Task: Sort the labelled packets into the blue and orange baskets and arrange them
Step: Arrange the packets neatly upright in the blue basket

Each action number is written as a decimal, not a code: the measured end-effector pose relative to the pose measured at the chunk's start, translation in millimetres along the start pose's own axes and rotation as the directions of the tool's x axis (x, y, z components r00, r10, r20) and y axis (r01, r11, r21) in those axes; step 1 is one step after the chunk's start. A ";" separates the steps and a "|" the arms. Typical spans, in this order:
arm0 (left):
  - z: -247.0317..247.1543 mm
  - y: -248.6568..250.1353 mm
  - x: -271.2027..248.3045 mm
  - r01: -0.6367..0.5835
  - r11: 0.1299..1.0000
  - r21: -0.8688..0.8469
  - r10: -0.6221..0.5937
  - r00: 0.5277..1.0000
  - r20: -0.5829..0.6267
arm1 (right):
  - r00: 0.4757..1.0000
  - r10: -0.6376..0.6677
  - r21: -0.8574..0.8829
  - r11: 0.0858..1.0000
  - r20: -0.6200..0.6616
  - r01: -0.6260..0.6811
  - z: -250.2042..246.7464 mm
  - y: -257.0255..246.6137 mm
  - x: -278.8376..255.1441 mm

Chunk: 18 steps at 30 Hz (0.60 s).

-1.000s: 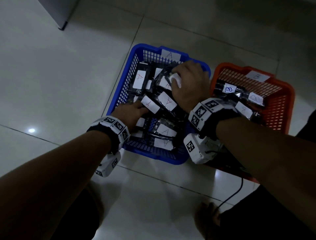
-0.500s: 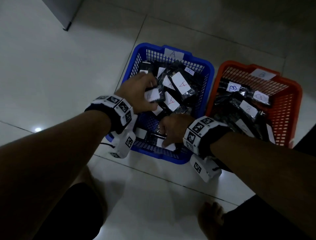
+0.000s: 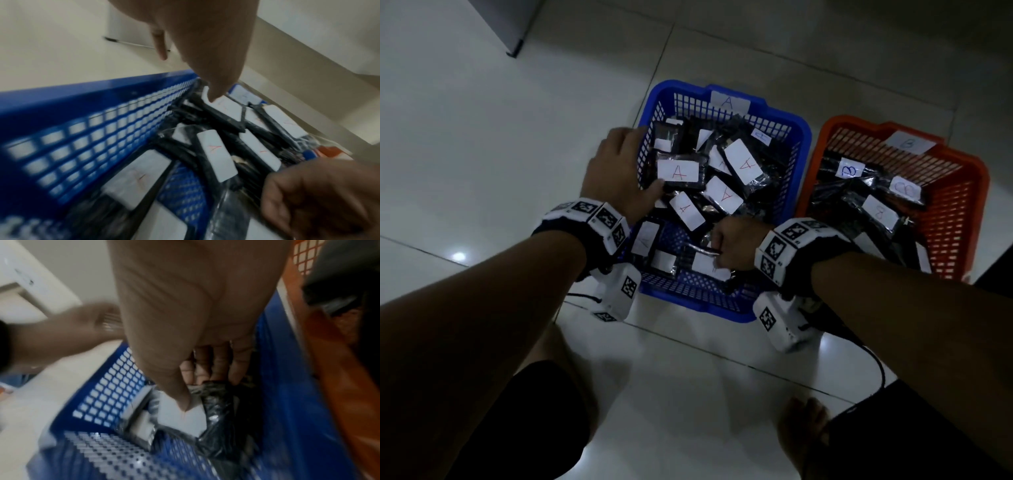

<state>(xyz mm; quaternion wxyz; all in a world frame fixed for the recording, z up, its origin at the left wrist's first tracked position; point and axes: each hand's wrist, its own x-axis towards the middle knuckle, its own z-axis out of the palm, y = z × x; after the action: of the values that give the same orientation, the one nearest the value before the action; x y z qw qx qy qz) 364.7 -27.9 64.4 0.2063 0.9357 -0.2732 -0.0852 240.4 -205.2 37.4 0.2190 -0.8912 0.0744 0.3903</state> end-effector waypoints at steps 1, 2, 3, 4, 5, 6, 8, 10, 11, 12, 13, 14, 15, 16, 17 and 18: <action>0.1 -4.6 -5.9 0.104 0.994 -0.020 -0.103 0.994 0.041 | 1.000 0.012 0.003 1.000 -0.027 -0.012 -3.5 -0.7 0.0; 0.6 -8.5 -11.9 0.208 0.978 -0.032 -0.203 0.974 0.104 | 0.998 0.032 -0.009 0.999 -0.048 -0.033 -7.0 -1.7 -1.4; 2.2 -12.8 -17.2 0.298 0.954 -0.031 -0.288 0.942 0.172 | 0.997 0.040 -0.038 0.998 -0.069 -0.043 -10.4 -3.8 -3.1; 4.7 -16.7 -21.7 0.362 0.932 -0.025 -0.347 0.910 0.228 | 0.996 0.044 -0.091 0.995 -0.080 -0.051 -14.0 -7.0 -6.0; 7.1 -19.7 -25.4 0.400 0.916 -0.024 -0.381 0.887 0.259 | 0.994 0.037 -0.150 0.987 -0.102 -0.052 -17.0 -11.5 -10.0; 8.5 -22.3 -28.5 0.415 0.909 -0.032 -0.393 0.881 0.264 | 0.989 0.018 -0.216 0.975 -0.148 -0.050 -19.2 -16.7 -12.5; 9.4 -25.8 -31.3 0.413 0.909 -0.058 -0.388 0.888 0.247 | 0.965 -0.067 -0.311 0.950 -0.252 -0.015 -23.2 -29.7 -15.3; 10.3 -29.8 -32.6 0.410 0.908 -0.079 -0.381 0.891 0.248 | 0.951 -0.160 -0.284 0.955 -0.264 0.082 -24.4 -49.7 -7.9; 11.1 -32.3 -32.3 0.408 0.909 -0.082 -0.377 0.890 0.257 | 0.946 -0.221 -0.238 0.957 -0.237 0.164 -24.2 -60.6 -1.4; 11.2 -34.6 -32.0 0.403 0.911 -0.084 -0.369 0.890 0.269 | 0.934 -0.296 -0.202 0.945 -0.202 0.256 -22.8 -70.4 6.7; 10.7 -36.4 -31.2 0.394 0.915 -0.087 -0.356 0.890 0.286 | 0.916 -0.368 -0.183 0.923 -0.158 0.339 -22.4 -79.6 13.4; 10.3 -38.3 -30.3 0.390 0.916 -0.096 -0.345 0.886 0.308 | 0.896 -0.432 -0.198 0.891 -0.098 0.408 -20.7 -85.7 20.4; 9.8 -40.3 -29.4 0.391 0.913 -0.112 -0.338 0.883 0.327 | 0.878 -0.477 -0.229 0.860 -0.040 0.456 -18.8 -90.4 28.7; 9.3 -42.7 -28.8 0.395 0.910 -0.129 -0.333 0.879 0.341 | 0.864 -0.504 -0.270 0.832 -0.004 0.485 -15.6 -91.9 37.7; 9.1 -44.7 -28.9 0.398 0.905 -0.147 -0.329 0.877 0.351 | 0.863 -0.504 -0.317 0.815 0.026 0.486 -13.0 -94.0 45.8; 8.7 -46.2 -28.6 0.400 0.902 -0.160 -0.325 0.876 0.357 | 0.870 -0.491 -0.368 0.800 0.053 0.474 -11.3 -94.7 53.3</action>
<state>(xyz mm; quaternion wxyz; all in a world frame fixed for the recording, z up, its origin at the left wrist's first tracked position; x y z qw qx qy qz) 360.4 20.1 37.9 0.2457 0.9135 -0.1103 -0.3048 313.1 -123.6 36.8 0.1377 -0.9140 -0.2247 0.3085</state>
